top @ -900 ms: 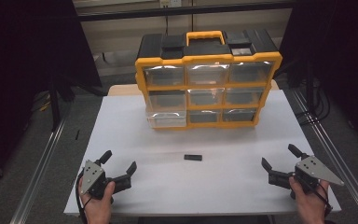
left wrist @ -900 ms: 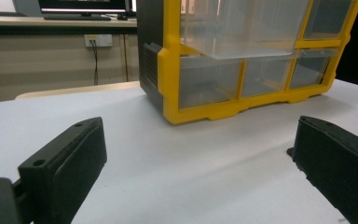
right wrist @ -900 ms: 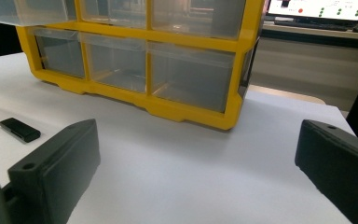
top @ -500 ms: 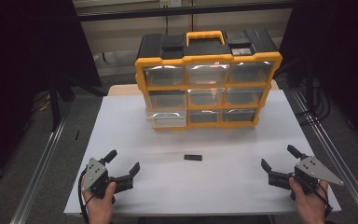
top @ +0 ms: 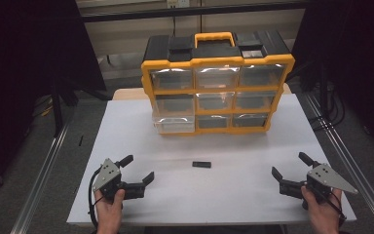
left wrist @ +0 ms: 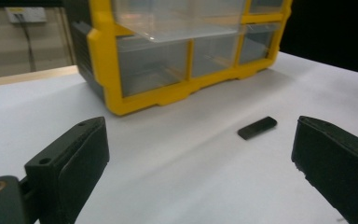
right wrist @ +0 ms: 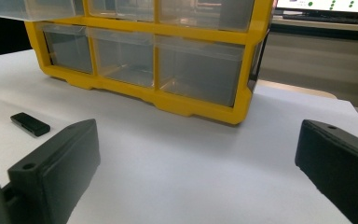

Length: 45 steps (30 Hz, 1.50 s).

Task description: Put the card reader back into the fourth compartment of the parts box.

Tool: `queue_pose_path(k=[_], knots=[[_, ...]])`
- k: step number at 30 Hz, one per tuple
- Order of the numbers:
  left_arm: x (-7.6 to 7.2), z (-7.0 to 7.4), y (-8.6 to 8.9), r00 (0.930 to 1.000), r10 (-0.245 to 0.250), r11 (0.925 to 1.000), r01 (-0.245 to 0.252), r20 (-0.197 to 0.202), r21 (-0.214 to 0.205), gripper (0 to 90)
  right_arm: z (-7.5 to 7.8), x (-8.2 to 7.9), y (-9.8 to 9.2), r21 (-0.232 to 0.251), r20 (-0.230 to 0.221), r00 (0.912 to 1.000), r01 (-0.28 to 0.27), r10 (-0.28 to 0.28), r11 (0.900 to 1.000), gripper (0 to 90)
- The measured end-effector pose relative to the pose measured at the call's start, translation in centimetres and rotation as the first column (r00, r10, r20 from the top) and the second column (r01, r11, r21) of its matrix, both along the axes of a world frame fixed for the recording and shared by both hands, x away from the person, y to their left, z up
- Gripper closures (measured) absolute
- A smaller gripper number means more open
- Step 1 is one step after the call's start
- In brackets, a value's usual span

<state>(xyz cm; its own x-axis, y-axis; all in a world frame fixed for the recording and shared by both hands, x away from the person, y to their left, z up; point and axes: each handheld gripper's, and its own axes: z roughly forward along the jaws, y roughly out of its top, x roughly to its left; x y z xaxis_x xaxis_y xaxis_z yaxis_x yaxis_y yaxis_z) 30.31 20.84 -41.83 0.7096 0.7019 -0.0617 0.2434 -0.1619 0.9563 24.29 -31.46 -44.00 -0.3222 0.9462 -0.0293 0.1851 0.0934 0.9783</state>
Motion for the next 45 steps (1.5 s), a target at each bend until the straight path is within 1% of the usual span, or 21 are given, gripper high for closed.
queue_pose_path(k=[2, 4, 5, 8, 12, 13, 16, 17, 18, 19, 23, 25, 29, 31, 32, 33, 34, 39, 41, 42, 45], knots=[[0.0, 0.2, -0.3, 0.9993, -0.037, 0.9993, 0.037, -0.002, 0.000, 3.5, 0.0, 0.1, 0.1, -0.003, 0.002, 1.0000, -0.004, 0.004, 1.0000, 0.0], [0.0, 0.3, -0.6, 0.9986, -0.053, 0.9985, 0.053, -0.006, 0.010, 3.4, 0.0, 0.1, 0.1, -0.003, -0.001, 1.0000, -0.006, 0.006, 1.0000, 0.0], [0.1, 0.3, -0.8, 0.9980, -0.063, 0.9976, 0.063, 0.000, 0.030, 3.4, 0.0, 0.2, 0.1, -0.004, 0.001, 1.0000, -0.009, 0.009, 1.0000, 0.0], [0.2, 0.2, -1.6, 0.9959, -0.089, 0.9955, 0.089, -0.017, 0.033, 2.8, 0.1, 0.1, 0.3, -0.005, 0.008, 0.9999, -0.014, 0.014, 0.9999, 0.0], [-0.1, 0.6, -3.0, 0.9890, -0.148, 0.9881, 0.148, -0.001, 0.043, 1.8, 0.1, 0.1, 0.3, -0.004, 0.012, 0.9999, -0.008, 0.008, 1.0000, 0.0], [-0.1, 0.7, -3.3, 0.9876, -0.157, 0.9865, 0.157, -0.007, 0.048, 1.8, 0.1, 0.1, 0.3, -0.004, 0.012, 0.9999, -0.008, 0.008, 1.0000, 0.0], [0.2, 0.8, -4.1, 0.9863, -0.163, 0.9849, 0.164, -0.026, 0.055, 1.4, 0.2, 0.1, 0.3, -0.004, 0.011, 0.9999, -0.006, 0.006, 1.0000, 0.0], [0.3, 0.8, -4.3, 0.9873, -0.157, 0.9835, 0.159, -0.022, 0.087, 2.0, 0.2, 0.1, 0.3, -0.006, 0.010, 0.9999, -0.004, 0.004, 1.0000, 0.0], [0.3, 0.7, -4.5, 0.9867, -0.160, 0.9819, 0.162, -0.030, 0.099, 2.0, 0.2, 0.1, 0.3, -0.006, 0.012, 0.9999, -0.007, 0.007, 1.0000, 0.0], [0.5, 0.7, -4.7, 0.9833, -0.178, 0.9788, 0.181, -0.038, 0.096, 1.7, 0.2, 0.1, 0.3, -0.004, 0.012, 0.9999, -0.007, 0.007, 1.0000, 0.0], [1.1, 0.5, -5.3, 0.9784, -0.195, 0.9745, 0.201, -0.068, 0.100, 1.9, 0.1, 0.2, 0.4, -0.007, 0.013, 0.9999, -0.010, 0.010, 0.9999, 0.0], [1.4, 0.6, -5.5, 0.9723, -0.219, 0.9687, 0.226, -0.083, 0.102, 2.6, 0.2, 0.2, 0.4, -0.005, 0.018, 0.9998, -0.013, 0.013, 0.9999, 0.0], [1.9, 0.8, -5.8, 0.9728, -0.208, 0.9711, 0.218, -0.102, 0.097, 4.0, 0.1, 0.3, 0.4, -0.002, 0.016, 0.9997, -0.020, 0.020, 0.9998, 0.0], [2.2, 0.7, -5.9, 0.9674, -0.222, 0.9675, 0.234, -0.122, 0.096, 4.1, 0.1, 0.3, 0.4, -0.002, 0.015, 0.9996, -0.023, 0.023, 0.9997, 0.0], [2.4, 0.6, -6.0, 0.9638, -0.234, 0.9647, 0.246, -0.128, 0.094, 4.4, 0.1, 0.3, 0.4, -0.004, 0.015, 0.9996, -0.024, 0.024, 0.9997, 0.0], [2.6, 0.6, -6.2, 0.9565, -0.250, 0.9592, 0.266, -0.151, 0.097, 5.4, 0.1, 0.3, 0.4, -0.003, 0.014, 0.9996, -0.024, 0.024, 0.9997, 0.0], [2.8, 0.5, -6.3, 0.9533, -0.258, 0.9548, 0.276, -0.157, 0.109, 5.7, 0.2, 0.3, 0.5, -0.002, 0.015, 0.9996, -0.023, 0.023, 0.9997, 0.0], [3.4, 0.5, -7.1, 0.9325, -0.300, 0.9243, 0.336, -0.201, 0.180, 6.6, 0.2, 0.2, 0.4, -0.005, 0.019, 0.9997, -0.015, 0.016, 0.9999, 0.0], [3.7, 0.5, -7.5, 0.9258, -0.312, 0.9194, 0.351, -0.213, 0.178, 7.3, 0.1, 0.2, 0.4, -0.005, 0.017, 0.9997, -0.017, 0.017, 0.9998, 0.0], [3.9, 0.5, -7.6, 0.9200, -0.323, 0.9117, 0.365, -0.223, 0.188, 7.3, 0.1, 0.2, 0.5, -0.004, 0.017, 0.9997, -0.018, 0.018, 0.9998, 0.0], [4.3, 0.5, -8.1, 0.9124, -0.336, 0.8978, 0.385, -0.233, 0.213, 7.1, 0.1, 0.2, 0.4, -0.004, 0.018, 0.9997, -0.019, 0.019, 0.9998, 0.0]])
